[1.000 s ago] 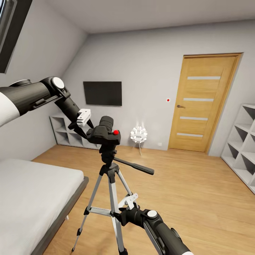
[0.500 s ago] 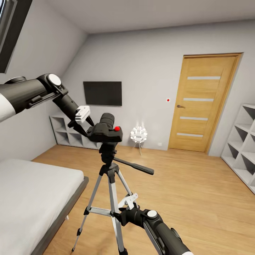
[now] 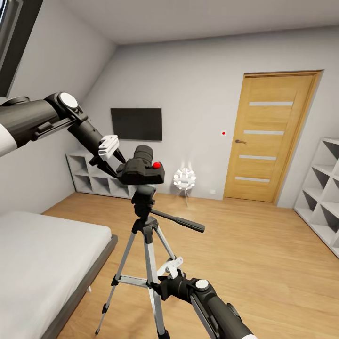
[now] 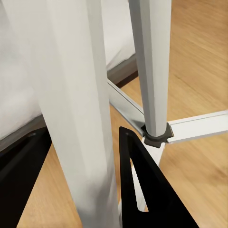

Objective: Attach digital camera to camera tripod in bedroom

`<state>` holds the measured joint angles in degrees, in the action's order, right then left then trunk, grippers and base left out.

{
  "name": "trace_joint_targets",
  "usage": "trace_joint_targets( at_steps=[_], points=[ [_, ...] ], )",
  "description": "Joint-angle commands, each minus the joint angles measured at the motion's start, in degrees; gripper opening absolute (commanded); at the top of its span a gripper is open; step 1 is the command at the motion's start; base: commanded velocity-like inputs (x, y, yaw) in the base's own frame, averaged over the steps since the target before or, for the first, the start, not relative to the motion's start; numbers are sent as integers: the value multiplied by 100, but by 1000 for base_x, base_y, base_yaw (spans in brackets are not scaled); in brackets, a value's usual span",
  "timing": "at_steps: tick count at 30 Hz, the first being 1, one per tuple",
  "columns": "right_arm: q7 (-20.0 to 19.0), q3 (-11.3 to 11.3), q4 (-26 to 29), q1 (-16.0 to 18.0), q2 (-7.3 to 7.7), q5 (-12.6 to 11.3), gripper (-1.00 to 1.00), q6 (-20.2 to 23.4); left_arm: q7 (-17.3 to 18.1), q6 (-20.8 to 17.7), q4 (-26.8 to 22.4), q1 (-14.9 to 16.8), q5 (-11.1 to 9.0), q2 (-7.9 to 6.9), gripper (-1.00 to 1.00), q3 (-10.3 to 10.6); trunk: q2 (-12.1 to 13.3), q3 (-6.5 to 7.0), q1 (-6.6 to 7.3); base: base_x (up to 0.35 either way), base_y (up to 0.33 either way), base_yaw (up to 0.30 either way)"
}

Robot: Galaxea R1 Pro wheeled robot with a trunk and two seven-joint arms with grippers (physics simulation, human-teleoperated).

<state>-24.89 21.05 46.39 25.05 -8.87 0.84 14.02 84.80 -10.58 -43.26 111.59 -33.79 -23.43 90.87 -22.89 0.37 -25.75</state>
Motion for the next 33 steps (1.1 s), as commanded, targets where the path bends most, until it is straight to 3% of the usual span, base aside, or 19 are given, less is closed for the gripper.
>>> trace_joint_targets(
  at_steps=[1, 24, 33],
  points=[
    [-11, 5, -25, 0, 0, 195, -100, 13, 0, -60, -2, 16, -54, -3, -100, 41, -3, -4, -3, 0, 0, 0],
    [-14, 5, -25, 0, 0, 197, -100, 13, 1, -54, -40, -11, -82, 10, -100, 204, -3, -4, -3, 0, 0, 0],
    [-11, 5, -25, 0, 0, 199, -100, 13, -1, -50, -90, -4, -356, -30, -100, 235, -3, -4, -3, 0, 0, 0]
  ],
)
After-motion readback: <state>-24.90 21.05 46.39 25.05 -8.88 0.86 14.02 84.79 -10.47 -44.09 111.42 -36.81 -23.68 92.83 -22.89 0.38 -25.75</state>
